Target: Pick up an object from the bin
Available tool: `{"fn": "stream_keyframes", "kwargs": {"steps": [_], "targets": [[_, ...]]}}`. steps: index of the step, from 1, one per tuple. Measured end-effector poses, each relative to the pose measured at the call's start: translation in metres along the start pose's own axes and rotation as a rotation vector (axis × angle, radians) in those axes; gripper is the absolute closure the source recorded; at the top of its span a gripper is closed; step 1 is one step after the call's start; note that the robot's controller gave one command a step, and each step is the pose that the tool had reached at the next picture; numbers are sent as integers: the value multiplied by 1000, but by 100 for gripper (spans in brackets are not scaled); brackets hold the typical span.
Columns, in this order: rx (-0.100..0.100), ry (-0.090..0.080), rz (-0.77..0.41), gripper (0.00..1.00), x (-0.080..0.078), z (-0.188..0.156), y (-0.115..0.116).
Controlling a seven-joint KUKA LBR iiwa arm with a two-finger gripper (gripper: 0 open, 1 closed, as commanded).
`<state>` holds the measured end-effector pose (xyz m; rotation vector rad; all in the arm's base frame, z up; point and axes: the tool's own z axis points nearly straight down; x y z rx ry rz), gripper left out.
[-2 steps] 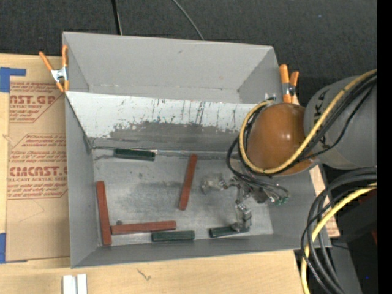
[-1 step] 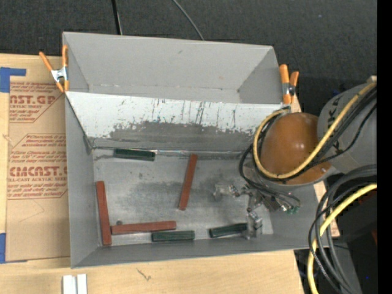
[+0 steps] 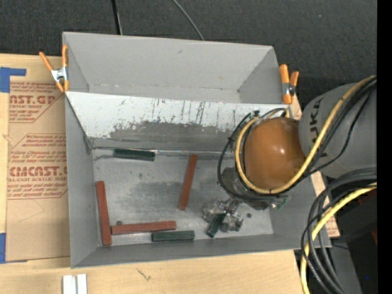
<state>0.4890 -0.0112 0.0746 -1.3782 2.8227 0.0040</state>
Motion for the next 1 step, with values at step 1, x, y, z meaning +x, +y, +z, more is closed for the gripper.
{"fn": "stream_keyframes", "kwargs": {"steps": [1], "targets": [[0, 0, 0, 100, 0, 0, 0]]}}
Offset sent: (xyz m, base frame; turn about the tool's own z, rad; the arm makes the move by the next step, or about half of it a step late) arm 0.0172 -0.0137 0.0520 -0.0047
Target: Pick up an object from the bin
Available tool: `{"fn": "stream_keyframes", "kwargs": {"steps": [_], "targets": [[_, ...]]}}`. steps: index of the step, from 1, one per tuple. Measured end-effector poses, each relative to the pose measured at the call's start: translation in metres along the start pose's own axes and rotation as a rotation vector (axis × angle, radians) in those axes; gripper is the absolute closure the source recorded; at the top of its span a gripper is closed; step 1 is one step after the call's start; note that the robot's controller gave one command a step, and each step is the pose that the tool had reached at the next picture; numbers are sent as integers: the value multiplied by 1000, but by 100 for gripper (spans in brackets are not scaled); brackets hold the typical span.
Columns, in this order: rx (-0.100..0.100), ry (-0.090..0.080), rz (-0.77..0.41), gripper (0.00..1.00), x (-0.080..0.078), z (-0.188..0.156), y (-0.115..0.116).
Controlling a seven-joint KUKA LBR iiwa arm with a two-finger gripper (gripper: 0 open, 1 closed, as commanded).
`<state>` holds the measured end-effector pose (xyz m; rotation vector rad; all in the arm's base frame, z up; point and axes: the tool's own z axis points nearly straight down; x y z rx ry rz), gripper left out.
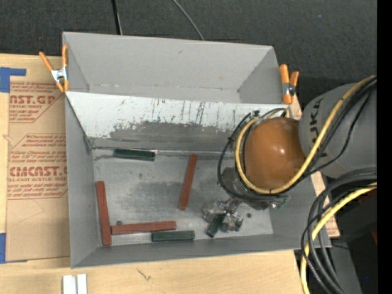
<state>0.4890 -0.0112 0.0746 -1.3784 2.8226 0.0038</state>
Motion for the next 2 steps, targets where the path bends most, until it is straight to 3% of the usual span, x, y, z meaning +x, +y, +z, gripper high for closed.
{"fn": "stream_keyframes", "kwargs": {"steps": [1, 2], "targets": [[-2, 2, -3, 100, 0, -35, -14], [1, 1, 0, 100, -9, -68, 1]]}}
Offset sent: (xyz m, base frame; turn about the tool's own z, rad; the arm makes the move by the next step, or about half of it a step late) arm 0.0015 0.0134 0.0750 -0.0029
